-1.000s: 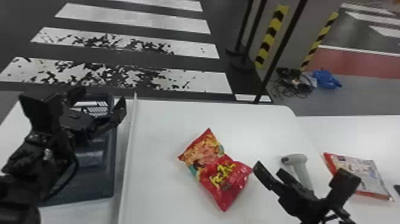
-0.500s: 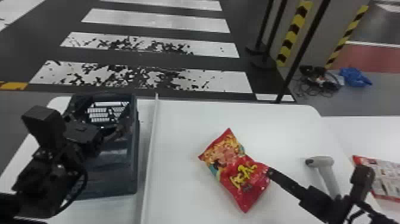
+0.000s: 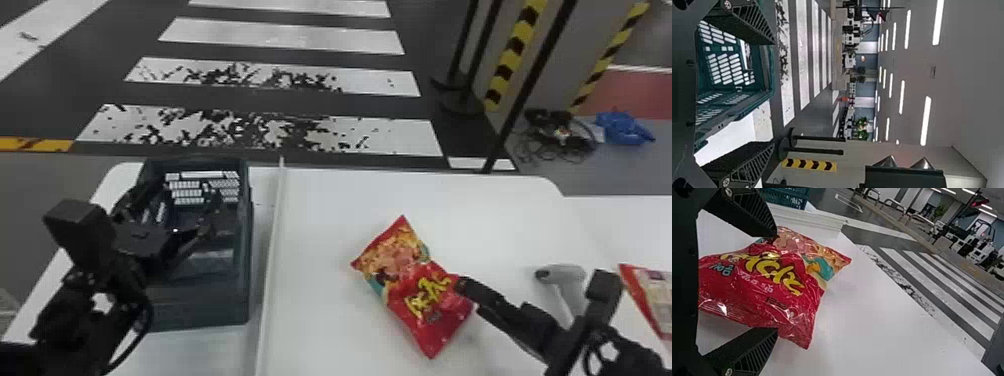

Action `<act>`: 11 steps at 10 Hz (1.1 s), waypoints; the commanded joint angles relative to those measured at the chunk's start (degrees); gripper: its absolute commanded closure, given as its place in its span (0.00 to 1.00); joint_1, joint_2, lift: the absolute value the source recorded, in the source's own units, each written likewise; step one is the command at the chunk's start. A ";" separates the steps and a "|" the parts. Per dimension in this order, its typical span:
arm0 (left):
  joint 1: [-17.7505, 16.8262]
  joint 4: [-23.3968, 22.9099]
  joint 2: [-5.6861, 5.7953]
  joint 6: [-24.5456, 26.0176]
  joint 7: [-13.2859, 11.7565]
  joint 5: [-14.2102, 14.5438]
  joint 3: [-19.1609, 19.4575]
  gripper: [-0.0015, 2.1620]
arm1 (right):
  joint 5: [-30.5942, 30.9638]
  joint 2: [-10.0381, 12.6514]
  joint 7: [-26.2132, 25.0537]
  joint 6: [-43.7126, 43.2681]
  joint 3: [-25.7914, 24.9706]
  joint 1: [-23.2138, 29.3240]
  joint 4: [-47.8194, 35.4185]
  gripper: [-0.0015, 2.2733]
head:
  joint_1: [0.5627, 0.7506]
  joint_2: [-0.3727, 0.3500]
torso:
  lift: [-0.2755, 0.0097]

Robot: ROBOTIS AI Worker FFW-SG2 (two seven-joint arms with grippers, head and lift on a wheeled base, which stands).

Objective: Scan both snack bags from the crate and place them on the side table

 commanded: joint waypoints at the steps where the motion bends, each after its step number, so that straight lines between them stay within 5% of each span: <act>1: 0.11 0.00 -0.14 -0.03 -0.09 -0.04 -0.04 0.04 | 2.36 0.05 -0.01 0.00 -0.17 -1.46 0.96 0.03 | 0.70 0.41 | 0.62; 11: 0.55 0.79 -0.14 0.14 -0.18 -0.04 -0.31 0.04 | 9.48 -2.90 1.49 0.00 0.80 -11.12 16.70 0.06 | 0.70 0.37 | 0.62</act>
